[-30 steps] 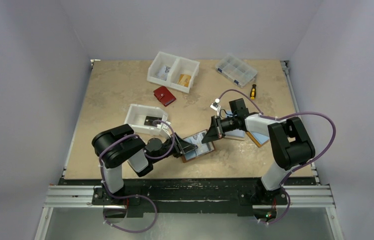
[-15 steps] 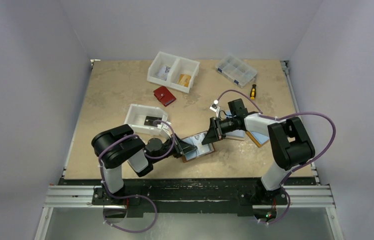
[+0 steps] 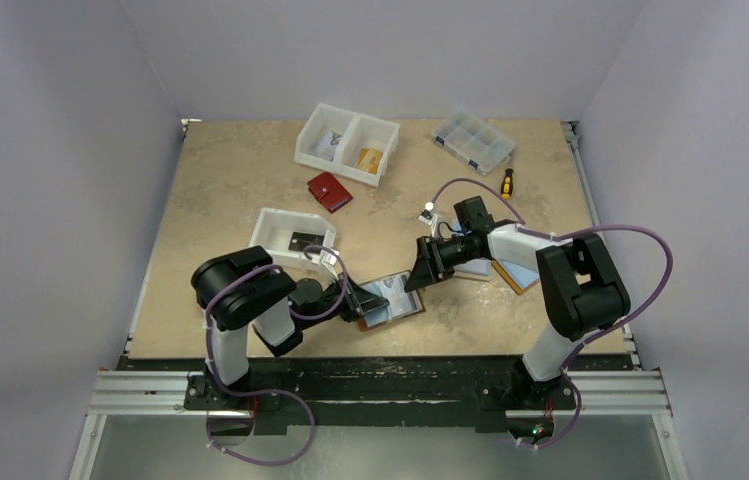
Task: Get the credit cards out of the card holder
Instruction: Remove the credit card from the card holder.
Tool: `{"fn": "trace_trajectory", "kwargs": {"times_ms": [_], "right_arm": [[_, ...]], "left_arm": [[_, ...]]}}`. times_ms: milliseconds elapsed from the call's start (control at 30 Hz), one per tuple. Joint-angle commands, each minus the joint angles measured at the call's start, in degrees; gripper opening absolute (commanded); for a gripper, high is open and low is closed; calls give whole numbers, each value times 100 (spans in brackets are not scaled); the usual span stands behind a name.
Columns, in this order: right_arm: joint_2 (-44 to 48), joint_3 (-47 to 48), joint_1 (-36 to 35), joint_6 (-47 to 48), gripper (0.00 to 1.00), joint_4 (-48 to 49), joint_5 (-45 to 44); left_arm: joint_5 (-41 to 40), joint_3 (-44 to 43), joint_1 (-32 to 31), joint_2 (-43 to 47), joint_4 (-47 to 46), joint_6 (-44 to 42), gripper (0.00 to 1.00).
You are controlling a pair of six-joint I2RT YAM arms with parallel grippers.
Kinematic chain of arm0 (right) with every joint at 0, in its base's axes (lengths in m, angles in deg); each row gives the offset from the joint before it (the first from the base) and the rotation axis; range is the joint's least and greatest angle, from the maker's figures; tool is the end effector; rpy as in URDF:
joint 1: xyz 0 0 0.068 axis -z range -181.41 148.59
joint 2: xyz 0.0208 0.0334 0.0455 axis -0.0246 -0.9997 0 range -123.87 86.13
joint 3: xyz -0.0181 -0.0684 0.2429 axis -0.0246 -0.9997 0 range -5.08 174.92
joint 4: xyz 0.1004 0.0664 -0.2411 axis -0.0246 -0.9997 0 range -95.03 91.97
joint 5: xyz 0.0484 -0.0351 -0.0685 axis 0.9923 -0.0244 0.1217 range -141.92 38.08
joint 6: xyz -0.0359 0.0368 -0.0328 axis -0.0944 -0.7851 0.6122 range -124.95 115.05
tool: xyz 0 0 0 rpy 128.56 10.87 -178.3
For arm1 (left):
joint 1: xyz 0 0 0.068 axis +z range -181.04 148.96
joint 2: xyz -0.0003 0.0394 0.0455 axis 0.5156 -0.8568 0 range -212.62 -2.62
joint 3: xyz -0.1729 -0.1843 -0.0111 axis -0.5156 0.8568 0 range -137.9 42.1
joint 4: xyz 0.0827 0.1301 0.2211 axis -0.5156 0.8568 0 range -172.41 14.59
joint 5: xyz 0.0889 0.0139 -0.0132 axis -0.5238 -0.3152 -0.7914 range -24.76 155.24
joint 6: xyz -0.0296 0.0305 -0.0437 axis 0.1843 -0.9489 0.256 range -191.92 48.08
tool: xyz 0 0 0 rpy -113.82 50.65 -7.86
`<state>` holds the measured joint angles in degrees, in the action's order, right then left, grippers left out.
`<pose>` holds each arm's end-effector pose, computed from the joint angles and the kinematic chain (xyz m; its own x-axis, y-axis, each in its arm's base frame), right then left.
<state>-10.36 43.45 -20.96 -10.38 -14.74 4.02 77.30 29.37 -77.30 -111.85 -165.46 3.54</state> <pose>0.2743 0.1375 0.1174 -0.8972 -0.2624 -0.3551 -0.4386 0.4359 0.7859 0.1636 -0.1847 0.0570 -0.8603 -0.4702 -0.1971 0.0570 0.2955 -0.9536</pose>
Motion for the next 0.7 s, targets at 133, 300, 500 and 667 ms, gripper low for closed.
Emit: {"fn": "trace_trajectory", "kwargs": {"times_ms": [133, 300, 500, 667], "right_arm": [[404, 921, -5, 2125, 75, -1217, 199], [382, 1501, -10, 3716, 96, -2447, 35], [656, 1861, -13, 4627, 99, -3064, 54], [435, 1897, -13, 5833, 99, -3795, 331]], "left_arm": [[522, -217, 65, 1178, 690, -1064, 0], [600, -542, 56, 2145, 2762, -2183, 0], [536, -623, 56, 2795, 3827, -2792, 0], [507, -658, 43, 3189, 4298, -3057, 0]]}}
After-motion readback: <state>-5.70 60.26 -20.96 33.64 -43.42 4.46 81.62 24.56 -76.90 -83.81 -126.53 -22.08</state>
